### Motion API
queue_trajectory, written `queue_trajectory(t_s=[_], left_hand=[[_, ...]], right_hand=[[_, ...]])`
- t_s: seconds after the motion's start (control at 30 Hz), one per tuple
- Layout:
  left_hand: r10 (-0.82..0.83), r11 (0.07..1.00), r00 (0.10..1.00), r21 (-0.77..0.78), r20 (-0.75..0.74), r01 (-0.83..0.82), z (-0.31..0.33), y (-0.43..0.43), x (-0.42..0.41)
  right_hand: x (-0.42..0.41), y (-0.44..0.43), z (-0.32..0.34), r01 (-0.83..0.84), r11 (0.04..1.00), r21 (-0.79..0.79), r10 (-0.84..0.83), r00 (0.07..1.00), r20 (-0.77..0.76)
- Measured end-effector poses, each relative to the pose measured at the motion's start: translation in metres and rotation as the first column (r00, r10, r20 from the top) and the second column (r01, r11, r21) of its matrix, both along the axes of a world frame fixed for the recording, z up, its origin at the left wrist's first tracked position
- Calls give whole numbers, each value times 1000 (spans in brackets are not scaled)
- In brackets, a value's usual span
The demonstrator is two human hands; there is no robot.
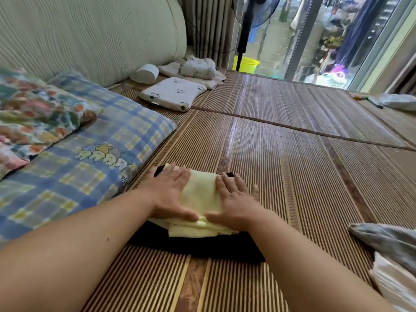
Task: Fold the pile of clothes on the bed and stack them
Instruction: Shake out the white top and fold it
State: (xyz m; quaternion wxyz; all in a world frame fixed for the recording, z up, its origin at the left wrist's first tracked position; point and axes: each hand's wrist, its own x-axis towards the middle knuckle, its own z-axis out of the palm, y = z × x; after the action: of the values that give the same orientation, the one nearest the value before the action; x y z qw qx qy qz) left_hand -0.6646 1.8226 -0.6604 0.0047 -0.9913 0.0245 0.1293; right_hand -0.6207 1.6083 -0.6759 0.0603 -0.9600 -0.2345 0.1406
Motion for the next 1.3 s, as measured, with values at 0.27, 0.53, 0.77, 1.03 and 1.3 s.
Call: queue_trajectory(t_s=[0.27, 0.53, 0.77, 1.03, 1.3], left_hand=[[197, 979, 956, -2, -220, -202, 16, -43, -13], [-132, 920, 976, -345, 175, 186, 21, -170, -94], [-394, 839, 908, -347, 144, 420, 30, -332, -130], [-424, 829, 898, -350, 118, 437, 25, -455, -137], [-395, 834, 909, -364, 134, 416, 66, -477, -103]], right_hand=[[-11, -13, 15, 9, 998, -58, -13, 998, -69], [-108, -150, 50, 194, 949, 248, -227, 968, 111], [-180, -328, 70, 399, 889, 223, -438, 884, 165], [-220, -461, 51, 647, 740, 184, -664, 746, 52], [-217, -425, 40, 574, 782, 244, -601, 798, 48]])
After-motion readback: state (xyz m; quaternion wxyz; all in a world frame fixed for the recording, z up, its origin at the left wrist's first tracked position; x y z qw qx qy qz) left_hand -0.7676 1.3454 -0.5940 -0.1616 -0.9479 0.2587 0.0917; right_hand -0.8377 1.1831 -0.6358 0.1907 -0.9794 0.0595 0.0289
